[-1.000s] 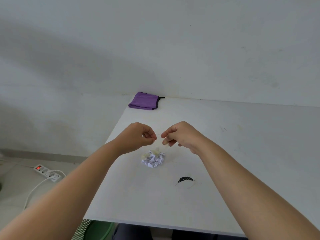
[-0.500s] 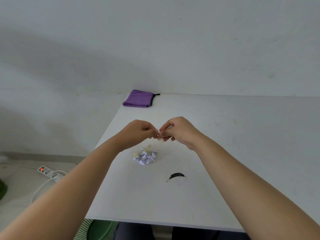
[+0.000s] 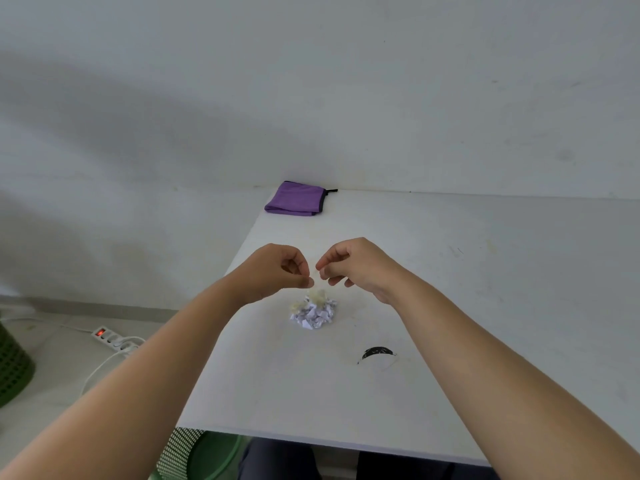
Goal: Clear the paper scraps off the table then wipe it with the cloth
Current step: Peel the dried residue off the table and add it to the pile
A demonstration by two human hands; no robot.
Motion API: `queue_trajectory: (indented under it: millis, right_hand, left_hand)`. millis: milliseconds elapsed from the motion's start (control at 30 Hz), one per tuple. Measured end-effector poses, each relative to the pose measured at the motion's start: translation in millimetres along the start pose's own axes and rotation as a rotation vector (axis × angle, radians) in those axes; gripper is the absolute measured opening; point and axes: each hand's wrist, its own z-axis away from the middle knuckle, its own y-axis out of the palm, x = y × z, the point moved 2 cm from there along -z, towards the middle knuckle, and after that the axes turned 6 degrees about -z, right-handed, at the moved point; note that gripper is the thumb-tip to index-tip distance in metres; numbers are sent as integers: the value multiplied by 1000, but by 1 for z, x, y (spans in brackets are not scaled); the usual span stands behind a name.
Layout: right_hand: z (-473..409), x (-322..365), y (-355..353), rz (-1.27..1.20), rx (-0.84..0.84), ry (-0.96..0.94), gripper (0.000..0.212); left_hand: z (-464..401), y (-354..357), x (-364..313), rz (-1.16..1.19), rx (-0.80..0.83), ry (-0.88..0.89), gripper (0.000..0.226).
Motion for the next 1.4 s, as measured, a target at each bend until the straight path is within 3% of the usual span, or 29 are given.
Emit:
queue_trajectory:
  millis: [200,367,733,967,1067,1267,1400]
  right_hand:
    - [-1,-5,-6,2,-30,12,12]
    - [5,-20,-36,64,-120,14,13]
    - [45,-121,-195,449,-519,140,20]
    - [31,-151,-259,615,-503,215,35]
    - [13,-156,-272,656,-480,191,36]
    - [-20,-153,-287,982,-400,168,36]
    - [-30,-153,-288,1008,-437,185,28]
  left_hand:
    - [-6,4,-3,-21,6,49,9]
    - [-28,24,-31,-77,-59,101,24]
    - [-140,175,-137,-263,86,370,33]
    - [-194,224,-168,-545,149,297,55]
    - [-203,225,-171,-662,83,261,56]
    - [-204,226,-170,-704,52,279,58]
    - [-203,227,-166,-718,36,295,59]
